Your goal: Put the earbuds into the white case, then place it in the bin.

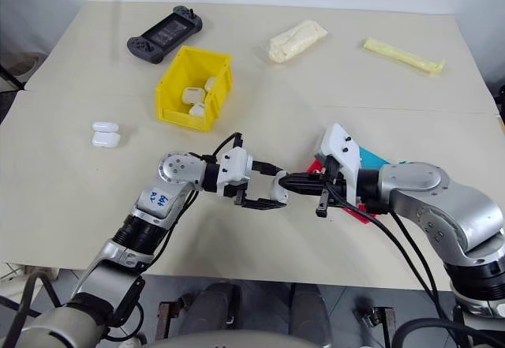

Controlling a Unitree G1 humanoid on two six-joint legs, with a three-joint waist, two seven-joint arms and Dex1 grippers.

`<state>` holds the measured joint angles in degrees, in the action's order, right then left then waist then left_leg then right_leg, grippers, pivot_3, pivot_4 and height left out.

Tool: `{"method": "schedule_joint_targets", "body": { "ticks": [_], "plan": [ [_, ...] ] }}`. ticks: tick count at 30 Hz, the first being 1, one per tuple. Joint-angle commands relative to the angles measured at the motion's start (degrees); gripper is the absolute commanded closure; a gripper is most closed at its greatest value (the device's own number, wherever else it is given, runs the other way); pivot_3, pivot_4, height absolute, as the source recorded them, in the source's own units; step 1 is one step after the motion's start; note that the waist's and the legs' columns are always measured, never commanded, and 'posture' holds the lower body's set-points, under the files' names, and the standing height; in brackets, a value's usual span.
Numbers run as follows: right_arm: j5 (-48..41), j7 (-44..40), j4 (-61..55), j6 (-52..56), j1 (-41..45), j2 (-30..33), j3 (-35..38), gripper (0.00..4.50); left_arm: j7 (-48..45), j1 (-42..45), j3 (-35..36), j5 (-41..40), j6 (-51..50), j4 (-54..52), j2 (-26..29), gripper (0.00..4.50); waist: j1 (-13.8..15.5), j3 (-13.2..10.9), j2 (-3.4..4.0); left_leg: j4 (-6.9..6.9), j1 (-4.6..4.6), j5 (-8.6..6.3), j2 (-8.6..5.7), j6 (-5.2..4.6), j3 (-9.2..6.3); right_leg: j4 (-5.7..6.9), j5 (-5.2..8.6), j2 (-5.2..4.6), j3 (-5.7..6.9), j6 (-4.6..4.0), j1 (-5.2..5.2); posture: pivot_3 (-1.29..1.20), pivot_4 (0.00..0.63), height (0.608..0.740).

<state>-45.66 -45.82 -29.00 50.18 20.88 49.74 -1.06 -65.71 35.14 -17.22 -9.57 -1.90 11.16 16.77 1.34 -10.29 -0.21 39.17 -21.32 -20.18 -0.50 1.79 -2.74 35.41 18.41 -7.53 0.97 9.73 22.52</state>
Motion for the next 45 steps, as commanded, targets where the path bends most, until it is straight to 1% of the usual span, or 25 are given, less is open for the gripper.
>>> {"method": "schedule_joint_targets", "body": {
  "ticks": [1, 6, 9, 13, 17, 20, 25, 27, 30, 34, 40, 45],
  "plan": [
    [0.64, -0.11, -0.46, 0.64, -2.2, 1.81, 2.95, 4.47, -0.27, 0.08, 1.99, -2.71, 1.09, -2.76, -0.08, 1.69, 0.04, 0.0, 0.0, 0.0, 0.0, 0.0, 0.0, 0.0, 0.0, 0.0, 0.0, 0.0, 0.0, 0.0, 0.0, 0.0, 0.15, 0.74],
    [1.23, -0.84, -0.27, 0.24, -5.67, 3.11, 5.74, 4.47, -0.68, -0.29, 3.78, -5.01, 0.34, -3.11, -0.07, 1.69, 0.06, 0.0, 0.0, 0.01, -0.01, 0.0, -0.01, 0.0, 0.0, -0.01, 0.0, -0.01, -0.01, 0.0, -0.01, 0.0, 0.15, 0.74],
    [1.95, -1.05, 0.18, -1.37, -7.39, 2.77, 7.91, 4.47, -1.54, -0.57, 4.0, -5.63, 0.18, -3.32, 0.58, 1.69, 0.05, 0.0, 0.0, 0.01, 0.0, 0.0, 0.0, 0.0, 0.01, 0.0, 0.0, -0.01, -0.01, 0.0, -0.01, 0.0, 0.15, 0.74],
    [1.47, -2.52, 0.83, -3.89, -7.68, 1.42, 9.75, 4.47, -1.35, -0.8, 3.69, -5.13, -0.08, -3.29, 1.1, 1.69, -0.04, 0.0, 0.0, 0.01, 0.01, 0.0, 0.0, 0.0, 0.02, 0.01, 0.0, 0.01, -0.01, 0.0, -0.01, 0.0, 0.15, 0.74],
    [-0.8, -4.16, 0.77, -4.77, -5.98, -0.08, 10.54, 4.47, -0.68, -0.8, 3.19, -4.1, -0.18, -2.81, 1.34, 1.69, -0.04, 0.0, 0.0, 0.01, 0.02, 0.0, 0.02, 0.0, 0.03, 0.01, 0.0, 0.02, -0.01, 0.0, -0.01, 0.0, 0.15, 0.74],
    [-2.24, -4.12, -0.08, -3.84, -3.94, -0.89, 9.5, 4.47, -0.26, -0.74, 2.84, -3.74, -1.09, -2.83, 1.46, 1.69, -0.03, 0.0, 0.0, 0.01, 0.03, 0.0, 0.02, 0.0, 0.03, 0.02, 0.0, 0.02, -0.01, 0.0, -0.01, 0.0, 0.15, 0.74],
    [-3.0, -1.09, -2.19, -0.85, 0.66, -4.68, 3.95, 4.47, -0.3, -0.69, 2.06, -3.38, -2.08, -3.16, 1.61, 1.69, -0.07, 0.0, 0.0, 0.01, 0.03, 0.0, 0.03, 0.01, 0.02, 0.01, 0.0, 0.02, -0.01, 0.0, 0.0, 0.0, 0.15, 0.74],
    [-1.71, 0.44, -1.96, 0.19, 1.88, -6.17, 1.44, 4.47, -0.35, -0.68, 1.97, -3.4, -2.31, -3.44, 1.63, 1.69, -0.08, 0.0, 0.0, 0.01, 0.02, 0.0, 0.03, 0.01, 0.01, 0.02, 0.0, 0.02, -0.01, 0.0, 0.0, 0.0, 0.15, 0.74],
    [1.09, 1.7, -0.95, 0.71, 2.26, -6.82, -1.73, 4.47, -0.33, -0.64, 2.08, -3.52, -2.47, -3.96, 1.77, 1.69, 0.0, 0.0, 0.0, 0.01, 0.02, 0.0, 0.02, 0.01, 0.01, 0.02, 0.0, 0.01, -0.01, 0.0, 0.0, 0.0, 0.15, 0.74],
    [3.4, 1.7, 0.06, 0.53, 1.34, -6.26, -2.92, 4.47, -0.36, -0.69, 2.36, -3.84, -2.42, -4.43, 2.06, 1.69, -0.01, 0.0, 0.0, 0.01, 0.02, 0.0, -0.02, 0.0, 0.0, 0.02, 0.0, -0.01, -0.02, 0.0, 0.0, 0.0, 0.15, 0.74],
    [2.78, 0.35, 0.13, -1.58, -1.85, -5.56, 1.36, 4.47, -0.98, -1.59, 3.32, -4.54, -2.2, -5.3, 3.13, 1.69, -0.04, 0.0, 0.0, 0.01, 0.02, 0.0, -0.01, 0.0, 0.01, 0.02, 0.0, 0.0, -0.01, 0.0, 0.0, 0.0, 0.15, 0.74],
    [1.97, -2.12, -0.12, -4.99, -5.55, -4.42, 7.55, 4.47, -1.53, -2.41, 4.14, -4.71, -2.06, -5.26, 4.98, 1.69, -0.01, 0.0, 0.0, 0.01, 0.02, 0.0, 0.0, 0.0, 0.01, 0.04, 0.0, 0.0, -0.02, 0.0, 0.0, 0.0, 0.15, 0.74]
  ]
}}
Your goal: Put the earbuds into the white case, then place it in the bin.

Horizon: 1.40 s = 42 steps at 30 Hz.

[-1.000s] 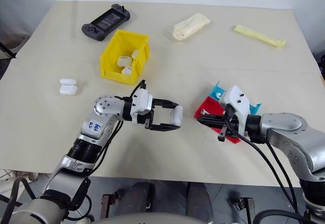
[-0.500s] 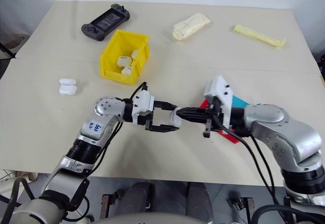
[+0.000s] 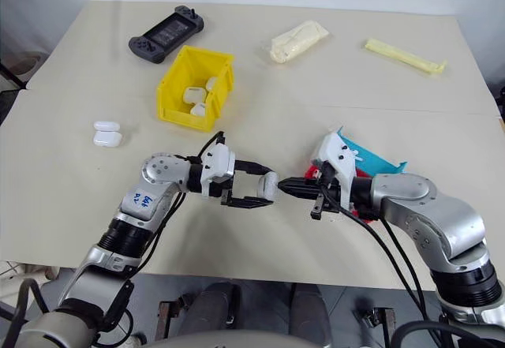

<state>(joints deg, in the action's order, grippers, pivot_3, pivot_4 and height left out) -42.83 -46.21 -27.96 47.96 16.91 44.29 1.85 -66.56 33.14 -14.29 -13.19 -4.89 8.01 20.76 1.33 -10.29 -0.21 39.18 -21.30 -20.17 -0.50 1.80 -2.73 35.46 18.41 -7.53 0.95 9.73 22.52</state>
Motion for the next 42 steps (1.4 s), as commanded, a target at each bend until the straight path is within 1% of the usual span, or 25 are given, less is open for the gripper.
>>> {"method": "schedule_joint_targets", "body": {
  "ticks": [1, 5, 9, 12, 13, 14, 16, 18, 20, 22, 24, 28, 31, 36, 38, 41, 42],
  "plan": [
    [-0.86, -2.52, -1.18, -3.77, -2.8, 1.37, 6.11, 4.47, -0.76, -0.66, 1.44, -1.04, 0.89, -2.09, 1.56, 1.69, 0.01, 0.0, 0.0, 0.0, 0.0, 0.0, 0.0, 0.0, 0.0, 0.0, 0.0, 0.0, 0.0, 0.0, 0.0, 0.0, 0.15, 0.74],
    [-1.72, -4.64, -1.59, -9.08, -8.29, 0.62, 14.04, 4.47, -1.06, -2.18, 3.85, -2.48, 1.78, -2.17, 3.42, 1.69, 0.0, 0.0, 0.0, -0.01, 0.0, 0.0, 0.0, 0.0, 0.01, 0.0, 0.0, 0.0, 0.0, 0.0, 0.0, 0.0, 0.15, 0.74],
    [-5.26, -4.61, -3.78, -11.07, -13.45, -0.42, 22.17, 4.47, 0.23, -4.84, 10.12, -8.79, 2.69, -3.86, 1.82, 1.69, 0.01, 0.0, 0.0, -0.01, 0.02, 0.0, 0.01, 0.0, 0.02, 0.03, 0.0, 0.0, -0.01, 0.0, -0.01, 0.0, 0.15, 0.74],
    [-3.17, -6.46, -6.91, -14.51, -20.05, -0.05, 25.45, 3.96, 1.59, -7.47, 14.44, -12.01, 2.55, -5.63, 2.16, 1.69, 0.02, 0.0, 0.0, -0.01, 0.03, 0.0, 0.05, 0.0, 0.02, 0.04, 0.0, 0.03, -0.01, 0.0, -0.01, 0.0, 0.15, 0.74],
    [-1.49, -7.12, -7.7, -17.55, -21.98, -0.78, 26.16, 3.73, 2.38, -8.34, 16.04, -13.3, 1.72, -6.22, 2.39, 1.69, 0.02, 0.0, 0.0, -0.02, 0.04, 0.0, 0.06, 0.0, 0.02, 0.04, 0.0, 0.03, -0.01, 0.0, -0.01, 0.0, 0.15, 0.74],
    [0.03, -7.44, -8.06, -20.29, -23.66, -1.68, 26.71, 3.33, 3.11, -9.11, 17.5, -14.51, 0.65, -6.77, 2.73, 1.69, 0.0, 0.0, 0.0, -0.02, 0.05, 0.0, 0.05, 0.0, 0.02, 0.04, 0.0, 0.03, -0.01, 0.0, -0.03, 0.0, 0.15, 0.74],
    [2.66, -8.27, -9.07, -23.42, -28.22, -2.28, 27.36, 2.65, 5.29, -10.49, 20.91, -16.36, -1.12, -7.09, 3.64, 1.69, -0.04, 0.0, 0.0, -0.02, 0.08, 0.0, 0.04, 0.0, 0.08, 0.05, 0.0, 0.02, -0.06, 0.0, -0.03, 0.0, 0.15, 0.74],
    [4.03, -9.1, -9.46, -25.93, -31.05, -2.86, 27.6, 2.01, 8.35, -11.22, 23.5, -16.53, -1.86, -6.6, 4.15, 1.69, -0.02, 0.0, 0.0, -0.02, 0.11, 0.0, 0.04, 0.0, 0.07, 0.09, 0.0, 0.02, -0.07, 0.0, -0.04, 0.0, 0.15, 0.74],
    [5.58, -8.16, -8.69, -30.22, -31.7, -5.27, 27.15, 1.36, 12.43, -11.06, 26.2, -16.66, -2.51, -5.49, 3.85, 1.69, -0.09, 0.01, -0.01, -0.02, 0.14, 0.0, 0.06, 0.0, 0.07, 0.11, 0.0, 0.04, -0.07, 0.0, -0.04, 0.0, 0.15, 0.74],
    [6.31, -7.14, -8.49, -33.59, -30.89, -8.19, 24.98, 0.66, 21.27, -9.76, 28.02, -14.12, -7.15, -3.07, 3.76, 1.69, -0.08, 0.01, -0.01, -0.02, 0.17, 0.0, 0.05, 0.01, 0.07, 0.12, 0.0, 0.03, -0.08, 0.0, -0.06, 0.0, 0.15, 0.74],
    [6.61, -6.29, -8.66, -34.56, -30.38, -9.81, 23.29, 0.03, 26.43, -8.54, 28.39, -11.45, -6.89, -1.36, 3.42, 1.69, -0.07, 0.01, -0.01, -0.02, 0.21, 0.01, 0.05, 0.01, 0.05, 0.14, 0.0, 0.04, -0.09, 0.0, -0.07, 0.0, 0.15, 0.74],
    [6.37, -5.34, -8.55, -34.71, -29.9, -10.15, 21.93, 0.03, 28.93, -5.54, 29.02, -13.43, -7.61, -0.76, 1.76, 1.69, 0.06, 0.01, -0.04, -0.02, 0.15, 0.0, 0.0, 0.01, 0.05, 0.11, 0.0, 0.0, -0.1, 0.0, -0.05, 0.0, 0.15, 0.74],
    [4.09, -4.07, -7.48, -33.85, -27.58, -10.26, 22.08, 0.03, 33.82, 3.82, 28.34, -9.45, -4.82, 8.6, 1.16, 1.69, 0.35, -0.02, -0.11, 0.01, 0.11, 0.02, -0.02, 0.04, 0.0, 0.1, 0.0, 0.0, -0.04, 0.0, -0.05, 0.0, 0.15, 0.74],
    [3.8, -4.38, -7.06, -33.1, -27.22, -9.01, 21.44, 0.03, 36.51, 15.12, 26.36, -3.82, 0.35, 23.21, 1.77, 1.69, -0.02, -0.01, -0.14, -0.04, 0.15, 0.06, -0.04, 0.07, 0.02, 0.11, 0.0, 0.02, -0.05, 0.0, -0.05, 0.0, 0.15, 0.74],
    [4.02, -4.27, -7.04, -33.05, -27.22, -8.73, 21.3, 0.03, 36.48, 19.21, 26.28, -3.35, 0.22, 28.78, 1.53, 1.69, -0.29, -0.02, -0.15, -0.08, 0.15, 0.05, -0.05, 0.05, 0.09, 0.09, 0.0, 0.01, -0.06, 0.0, -0.02, 0.0, 0.15, 0.74],
    [4.37, -3.93, -7.23, -33.02, -27.37, -8.51, 20.84, 0.03, 36.86, 22.71, 25.1, -1.26, 0.25, 34.68, 1.77, 1.69, -0.41, -0.03, -0.17, -0.1, 0.13, 0.05, -0.04, 0.05, 0.1, 0.09, 0.0, 0.01, -0.04, 0.01, 0.02, 0.0, 0.15, 0.74],
    [4.42, -3.82, -7.36, -33.0, -27.43, -8.52, 20.69, 0.0, 37.3, 23.27, 24.77, -0.4, 0.99, 35.68, 1.96, 0.98, -0.44, -0.03, -0.17, -0.09, 0.13, 0.05, -0.04, 0.05, 0.1, 0.1, 0.0, 0.01, -0.04, 0.01, 0.01, 0.0, 0.15, 0.74]
  ]
}}
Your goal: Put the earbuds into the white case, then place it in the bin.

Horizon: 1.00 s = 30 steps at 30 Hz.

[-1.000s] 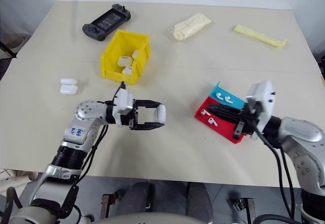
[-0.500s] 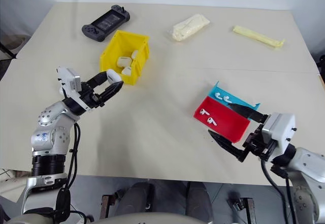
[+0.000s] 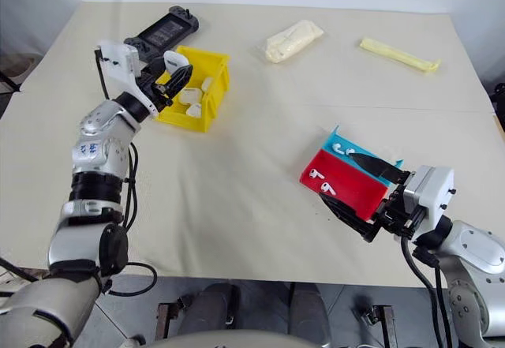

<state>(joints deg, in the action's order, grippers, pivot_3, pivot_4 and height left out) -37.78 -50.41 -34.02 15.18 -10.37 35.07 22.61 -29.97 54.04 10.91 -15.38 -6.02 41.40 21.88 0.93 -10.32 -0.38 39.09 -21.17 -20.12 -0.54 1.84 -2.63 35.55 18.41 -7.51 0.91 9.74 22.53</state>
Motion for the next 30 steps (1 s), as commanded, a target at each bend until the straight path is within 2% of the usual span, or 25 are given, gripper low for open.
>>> {"method": "schedule_joint_targets", "body": {
  "ticks": [1, 3, 4, 6, 12, 16, 18, 23, 30],
  "plan": [
    [-0.6, 0.48, -1.41, -0.2, -0.19, 0.68, -0.16, 0.0, 0.68, 2.74, -0.56, 2.22, 3.09, 2.93, 0.95, 0.76, -0.06, 0.0, 0.0, 0.0, 0.0, 0.0, 0.0, 0.0, 0.0, 0.01, 0.0, 0.0, 0.0, 0.0, 0.0, 0.0, 0.15, 0.74],
    [-0.74, 0.61, -1.5, -0.03, -0.12, 0.7, -0.38, 0.0, -0.62, 2.99, -0.6, 2.19, 4.06, 2.91, 1.09, 0.12, -0.09, 0.0, 0.0, 0.01, 0.0, 0.0, 0.01, 0.0, 0.0, 0.01, 0.0, 0.0, 0.0, 0.0, 0.0, 0.0, 0.15, 0.74],
    [-0.8, 0.58, -1.46, -0.03, -0.01, 0.74, -0.49, 0.0, -1.23, 2.74, -0.37, 1.91, 4.42, 2.2, 1.26, 0.03, -0.09, 0.0, 0.0, 0.01, 0.0, 0.0, 0.02, 0.0, 0.0, 0.01, 0.0, 0.0, 0.0, 0.0, 0.0, 0.0, 0.15, 0.74],
    [-1.53, -0.26, -1.31, 0.22, 0.33, 1.17, -0.85, 0.0, -3.56, 1.06, -0.12, 1.5, 6.07, -1.12, 2.5, 0.03, -0.13, 0.0, 0.0, 0.01, 0.0, 0.0, 0.02, 0.01, 0.0, 0.01, 0.0, 0.0, 0.0, 0.0, 0.0, 0.0, 0.15, 0.74],
    [-2.29, -3.37, 0.99, 0.3, 2.09, 3.62, -1.65, 0.0, -18.82, -10.08, 0.72, -5.37, 1.75, -16.38, 8.86, 0.03, -1.15, 0.01, 0.01, 0.0, 0.04, 0.01, 0.08, 0.01, 0.02, 0.03, 0.0, 0.01, 0.0, 0.0, 0.01, 0.0, 0.15, 0.74],
    [-1.02, -7.41, 4.42, -0.32, 4.85, 5.82, -4.04, 0.0, -39.49, -27.36, 0.15, -6.93, 10.23, -26.36, 19.83, 0.03, -1.97, 0.02, 0.04, -0.03, 0.09, 0.01, 0.15, 0.03, 0.06, 0.05, 0.02, 0.04, -0.01, -0.04, 0.01, 0.0, 0.15, 0.74],
    [0.01, -9.66, 6.46, -1.25, 6.18, 6.97, -5.13, 0.0, -39.49, -33.08, 1.46, -7.72, 8.72, -30.05, 21.68, 0.03, -2.19, 0.01, 0.06, -0.04, 0.08, 0.01, 0.18, 0.03, 0.05, 0.04, 0.03, 0.04, 0.0, -0.07, 0.01, 0.0, 0.15, 0.74],
    [1.34, -14.3, 12.64, -2.69, 10.74, 9.11, -6.62, 0.0, -36.66, -45.21, 1.16, -5.48, 6.89, -42.26, 23.42, 0.03, -0.4, 0.0, 0.04, 0.05, 0.06, -0.03, 0.12, -0.04, -0.04, 0.02, 0.01, -0.06, 0.0, -0.06, -0.08, 0.0, 0.15, 0.74],
    [2.81, -18.55, 17.28, -3.69, 14.16, 9.62, -8.78, 0.0, -29.62, -46.6, 1.14, -4.23, 8.62, -46.59, 19.86, 0.03, 0.25, 0.0, 0.05, 0.02, 0.06, -0.04, 0.13, -0.05, 0.01, 0.01, 0.01, -0.03, -0.01, -0.07, -0.06, 0.0, 0.15, 0.74]
  ]
}}
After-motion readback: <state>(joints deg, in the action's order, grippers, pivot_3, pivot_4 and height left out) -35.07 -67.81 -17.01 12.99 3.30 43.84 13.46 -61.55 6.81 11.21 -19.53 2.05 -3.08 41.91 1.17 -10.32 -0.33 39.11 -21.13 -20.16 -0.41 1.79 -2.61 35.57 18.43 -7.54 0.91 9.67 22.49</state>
